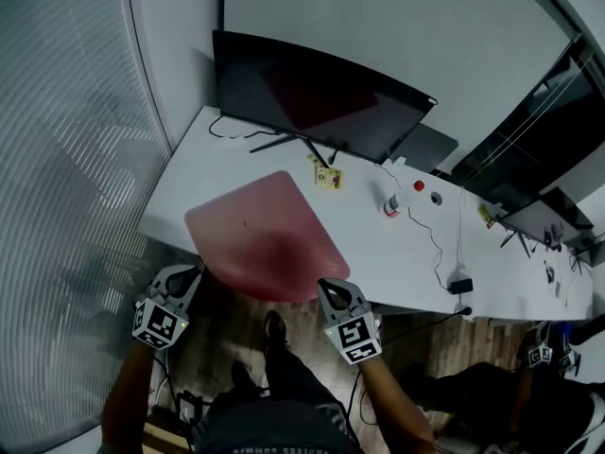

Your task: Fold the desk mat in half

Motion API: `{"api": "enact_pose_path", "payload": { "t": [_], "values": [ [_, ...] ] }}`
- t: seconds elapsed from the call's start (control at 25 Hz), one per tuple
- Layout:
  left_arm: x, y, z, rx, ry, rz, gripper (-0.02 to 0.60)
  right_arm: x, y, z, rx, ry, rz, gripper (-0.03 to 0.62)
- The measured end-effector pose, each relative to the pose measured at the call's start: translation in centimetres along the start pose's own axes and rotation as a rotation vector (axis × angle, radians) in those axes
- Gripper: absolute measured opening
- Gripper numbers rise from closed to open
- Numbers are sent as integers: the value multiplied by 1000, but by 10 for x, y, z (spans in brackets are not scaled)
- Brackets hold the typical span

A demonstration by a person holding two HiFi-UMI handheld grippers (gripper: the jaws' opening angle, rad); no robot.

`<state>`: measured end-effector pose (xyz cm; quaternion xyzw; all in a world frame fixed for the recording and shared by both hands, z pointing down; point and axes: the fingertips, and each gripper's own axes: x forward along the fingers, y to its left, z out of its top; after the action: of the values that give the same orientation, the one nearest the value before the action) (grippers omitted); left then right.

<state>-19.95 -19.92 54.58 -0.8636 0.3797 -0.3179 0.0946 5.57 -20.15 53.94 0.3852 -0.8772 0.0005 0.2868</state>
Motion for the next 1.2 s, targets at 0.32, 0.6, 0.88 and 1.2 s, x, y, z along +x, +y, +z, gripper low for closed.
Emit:
{"api": "enact_pose_path", "payload": {
  "t": [0.32,0.6,0.88,1.2],
  "values": [
    [45,-13,-79,67,164,-44,51,44,13,-66,-143,114,70,20],
    [71,-28,-141,212,304,-57,175,65,21,-114,-299,204,95,22],
    [98,-36,-185,424,403,-22,324,74,31,-148,-473,267,101,169],
    [122,-43,-203,525,421,43,379,79,35,-174,-777,295,87,342]
  ]
}}
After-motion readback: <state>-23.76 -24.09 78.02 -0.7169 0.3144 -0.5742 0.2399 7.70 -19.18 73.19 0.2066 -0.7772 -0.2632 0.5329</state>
